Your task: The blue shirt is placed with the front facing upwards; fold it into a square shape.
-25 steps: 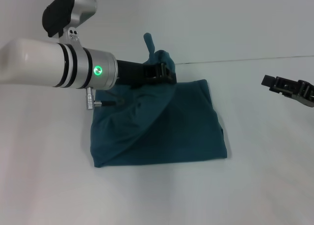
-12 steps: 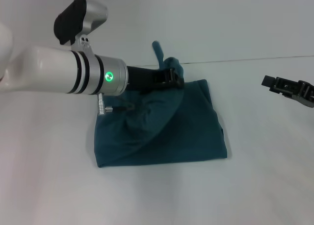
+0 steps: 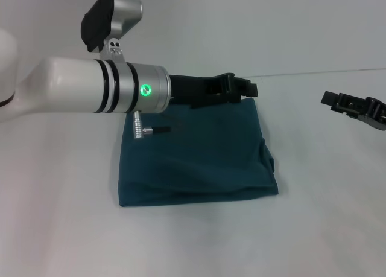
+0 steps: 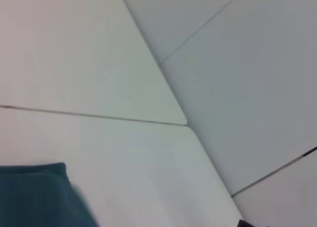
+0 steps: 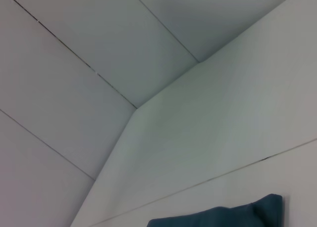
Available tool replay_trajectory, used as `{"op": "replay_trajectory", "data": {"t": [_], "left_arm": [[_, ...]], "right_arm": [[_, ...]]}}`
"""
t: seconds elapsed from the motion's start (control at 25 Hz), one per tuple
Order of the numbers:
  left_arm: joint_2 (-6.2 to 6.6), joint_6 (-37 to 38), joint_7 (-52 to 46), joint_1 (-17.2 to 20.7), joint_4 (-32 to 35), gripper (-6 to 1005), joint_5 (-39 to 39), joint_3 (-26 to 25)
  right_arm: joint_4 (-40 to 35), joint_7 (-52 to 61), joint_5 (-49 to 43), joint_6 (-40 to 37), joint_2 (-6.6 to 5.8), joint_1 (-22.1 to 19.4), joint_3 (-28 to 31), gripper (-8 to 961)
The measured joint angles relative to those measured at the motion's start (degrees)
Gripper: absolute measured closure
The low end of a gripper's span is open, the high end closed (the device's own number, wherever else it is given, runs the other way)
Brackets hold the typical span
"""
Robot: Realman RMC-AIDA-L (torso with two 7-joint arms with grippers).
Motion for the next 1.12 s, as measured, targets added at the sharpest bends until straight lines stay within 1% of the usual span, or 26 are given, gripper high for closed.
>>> {"op": "replay_trajectory", "data": {"t": [0.04,0.12,0.16,0.24,0.28,0.36,0.4,0.48,0.52,0.64,0.68,0.76,0.84,0.96,1.04,1.12], "left_arm": [[0.13,0.3,0.4,0.3,0.1,800,-0.6,-0.3],[0.22,0.3,0.5,0.6,0.4,641,-0.8,-0.5],[0.44,0.5,0.6,1.8,1.2,561,-1.3,-1.3],[0.54,1.0,0.7,3.5,2.7,482,-2.2,-2.1],[0.62,1.9,1.0,5.5,4.8,443,-2.9,-2.7],[0.75,2.5,1.2,6.4,6.0,364,-3.0,-2.9],[1.08,3.3,1.3,7.6,7.2,325,-3.0,-2.9],[2.17,5.1,1.3,9.8,8.9,284,-2.9,-3.0],[3.42,7.0,1.1,11.4,9.4,263,-2.8,-3.0],[5.89,12.4,2.0,15.1,9.6,201,-2.5,-4.0],[6.19,14.4,3.3,16.3,9.9,181,-2.0,-5.1],[6.39,18.6,6.5,18.9,11.2,139,-0.4,-8.9],[6.16,21.9,8.6,21.3,12.9,98,1.9,-13.3],[5.91,25.2,9.3,24.4,15.1,79,4.6,-19.4],[5.83,26.4,9.7,25.8,15.7,67,5.0,-21.8],[5.79,27.2,10.1,27.1,16.3,67,5.2,-23.2]], "right_arm": [[0.0,0.0,0.0,0.0,-0.01,0.0,0.0,390],[0.0,0.0,0.0,0.0,-0.10,0.0,0.0,389],[0.0,0.0,0.0,0.0,-0.14,0.0,0.0,389],[0.0,0.1,0.0,0.0,-0.17,-0.1,0.0,389],[0.0,0.2,-0.3,0.0,-0.19,0.0,0.0,389],[0.1,0.2,-0.7,0.0,-0.23,0.1,0.0,389],[0.1,0.4,-1.5,0.1,-0.32,0.3,0.0,389],[0.1,1.2,-4.3,0.0,-0.70,1.4,0.0,389],[0.1,1.7,-5.6,0.0,-0.87,1.9,0.0,389],[-0.3,4.4,-12.2,-0.4,-1.67,4.8,-0.1,389],[-0.5,5.4,-14.1,-0.7,-1.97,5.9,-0.1,389],[-0.8,7.5,-17.4,-1.2,-2.73,8.1,-0.1,389],[-1.4,9.8,-20.2,-1.7,-3.51,10.2,-0.1,388],[-3.5,14.4,-24.4,-2.1,-4.44,13.5,-0.2,388],[-4.9,18.3,-28.0,-2.2,-4.81,15.6,-0.5,388],[-5.7,21.8,-31.6,-2.2,-5.03,17.8,-1.0,388]]}}
